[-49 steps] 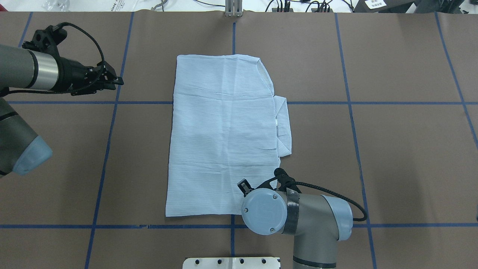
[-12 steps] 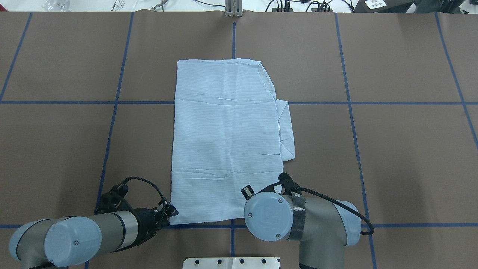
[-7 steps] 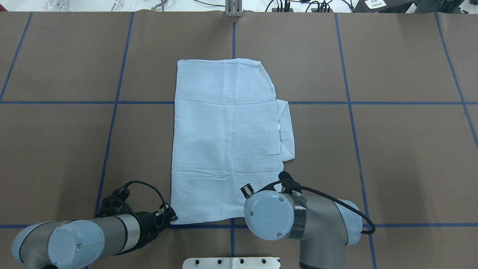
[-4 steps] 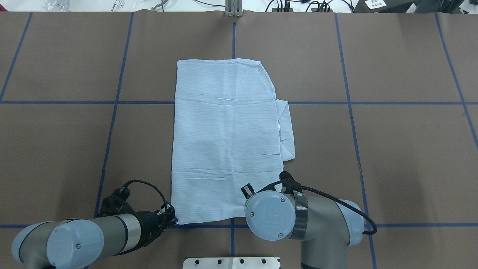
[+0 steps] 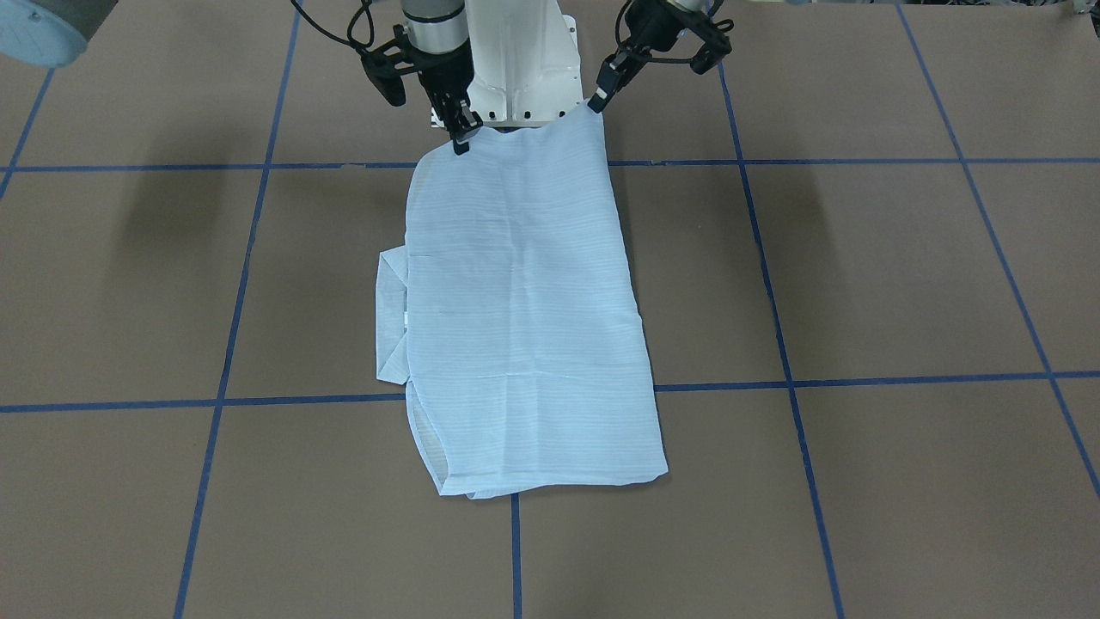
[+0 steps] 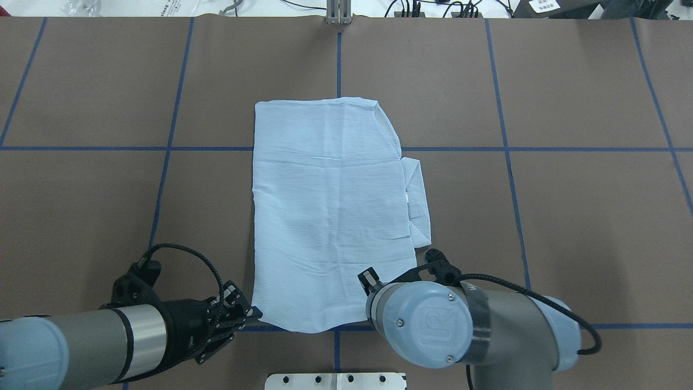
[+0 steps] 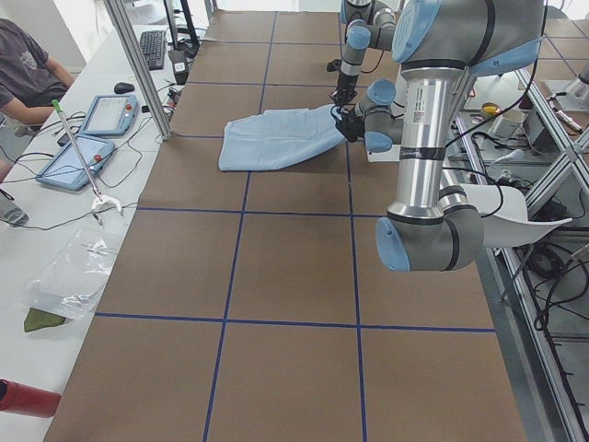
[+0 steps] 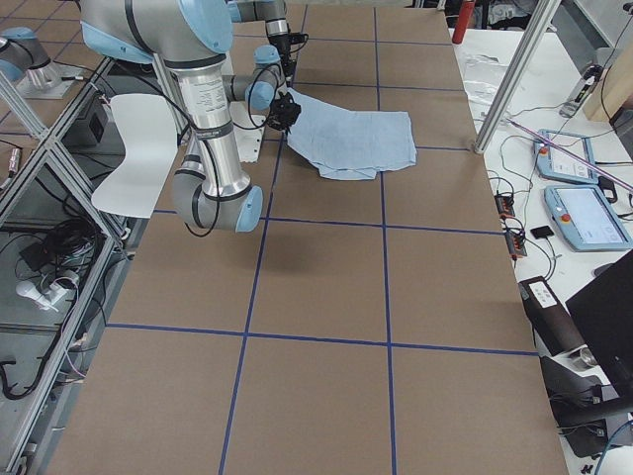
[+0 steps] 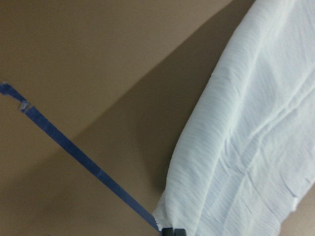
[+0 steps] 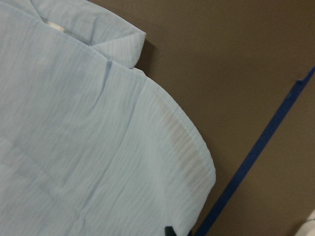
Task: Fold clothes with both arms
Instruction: 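Lift the nearer edge with both grippers and fold it over the farther half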
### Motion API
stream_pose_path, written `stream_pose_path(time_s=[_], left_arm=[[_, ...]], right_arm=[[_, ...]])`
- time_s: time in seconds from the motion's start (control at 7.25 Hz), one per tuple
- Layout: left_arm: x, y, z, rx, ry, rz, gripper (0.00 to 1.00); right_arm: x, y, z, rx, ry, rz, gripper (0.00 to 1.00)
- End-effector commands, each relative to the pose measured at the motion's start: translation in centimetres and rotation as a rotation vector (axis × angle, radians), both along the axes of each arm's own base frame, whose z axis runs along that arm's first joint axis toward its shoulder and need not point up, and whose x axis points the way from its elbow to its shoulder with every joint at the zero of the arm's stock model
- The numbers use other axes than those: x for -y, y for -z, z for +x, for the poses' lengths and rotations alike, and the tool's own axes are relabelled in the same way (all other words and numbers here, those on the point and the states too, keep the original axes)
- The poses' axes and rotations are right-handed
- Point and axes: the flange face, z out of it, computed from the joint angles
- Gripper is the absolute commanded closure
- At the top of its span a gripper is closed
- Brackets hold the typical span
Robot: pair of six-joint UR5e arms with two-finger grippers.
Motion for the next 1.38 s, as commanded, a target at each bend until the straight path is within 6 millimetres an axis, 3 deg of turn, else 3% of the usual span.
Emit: stream_pose_path(time_s=[0.0, 0.14, 0.41, 0.55, 0.69, 0.83, 0.97, 1.24], left_arm=[[0.5, 4.3, -4.8, -0.055, 0.031, -0.023, 1.0], [4.4, 4.2, -5.3, -0.038, 0.105, -0.01, 1.0], [14.1, 4.9, -3.7, 0.03, 0.147, 0.037, 1.0], [17.0, 4.3, -3.4, 0.072, 0.164, 0.069, 1.0], [20.3, 3.8, -4.1, 0.114, 0.197, 0.106, 1.0], [23.5, 2.9, -3.6, 0.152, 0.192, 0.123, 1.0], [26.9, 1.9, -2.6, 0.199, 0.21, 0.131, 1.0], [32.0, -1.5, -0.3, 0.213, 0.241, 0.141, 1.0]], right_arm=[[1.3, 4.0, 7.9, 0.043, -0.051, 0.003, 1.0], [5.0, 4.6, 8.8, 0.046, -0.105, 0.003, 1.0], [15.3, 6.8, 7.7, 0.068, -0.148, -0.035, 1.0], [19.6, 6.9, 7.3, 0.061, -0.158, -0.017, 1.0], [23.4, 7.0, 5.4, 0.04, -0.169, -0.02, 1.0], [27.3, 8.1, 4.7, 0.025, -0.15, -0.026, 1.0], [30.5, 8.0, 4.4, 0.004, -0.117, -0.03, 1.0], [35.1, 5.7, 1.3, -0.016, -0.102, -0.001, 1.0]])
